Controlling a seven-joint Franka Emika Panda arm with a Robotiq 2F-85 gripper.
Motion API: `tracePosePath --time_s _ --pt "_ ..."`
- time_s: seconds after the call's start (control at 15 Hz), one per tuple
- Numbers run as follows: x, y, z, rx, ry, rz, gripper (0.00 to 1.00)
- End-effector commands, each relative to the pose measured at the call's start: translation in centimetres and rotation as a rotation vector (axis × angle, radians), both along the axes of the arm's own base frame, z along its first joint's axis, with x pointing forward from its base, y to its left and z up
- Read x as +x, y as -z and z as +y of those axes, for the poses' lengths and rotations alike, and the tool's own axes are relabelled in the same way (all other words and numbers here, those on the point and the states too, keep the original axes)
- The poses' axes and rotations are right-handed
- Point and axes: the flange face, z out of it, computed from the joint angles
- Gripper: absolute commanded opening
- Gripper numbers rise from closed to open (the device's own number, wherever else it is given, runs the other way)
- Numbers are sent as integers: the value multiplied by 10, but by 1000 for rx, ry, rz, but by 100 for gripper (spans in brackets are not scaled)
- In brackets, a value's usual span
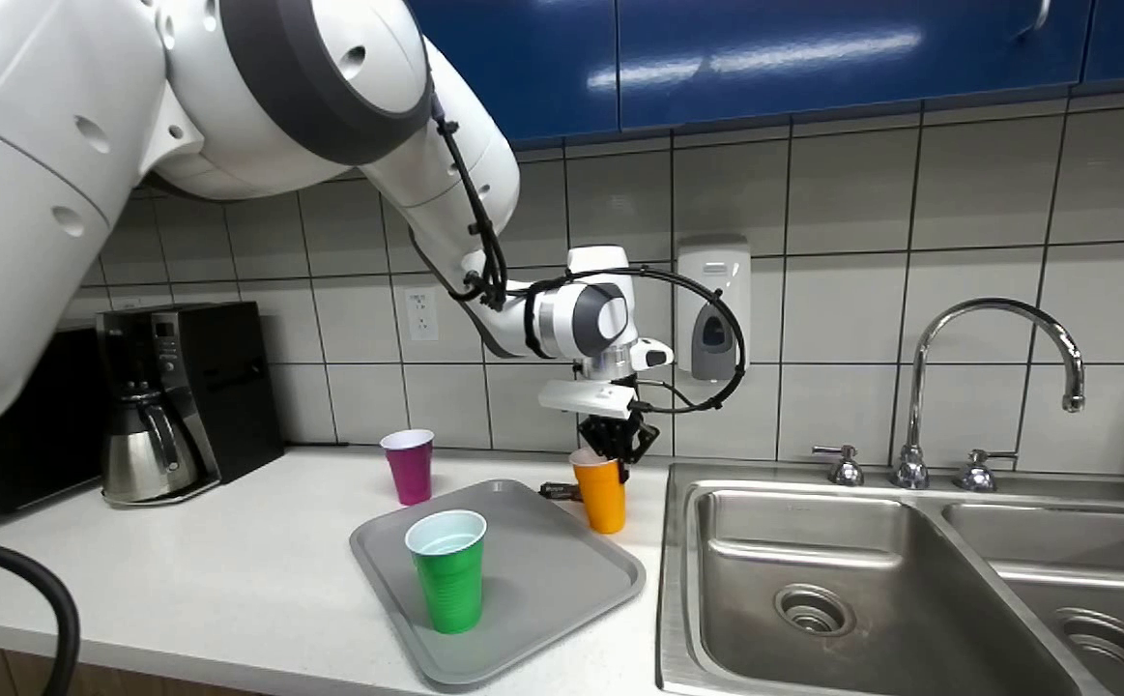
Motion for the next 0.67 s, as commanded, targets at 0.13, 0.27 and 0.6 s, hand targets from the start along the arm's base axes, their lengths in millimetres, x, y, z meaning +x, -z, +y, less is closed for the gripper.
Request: tracePosePath --time_s 0.13,0.27,0.6 --pt "-6 -11 -5 21 16 -8 1" --pt "-8 -18 -5 28 14 -19 1" --pt "-20 -45 0 50 -1 -68 1"
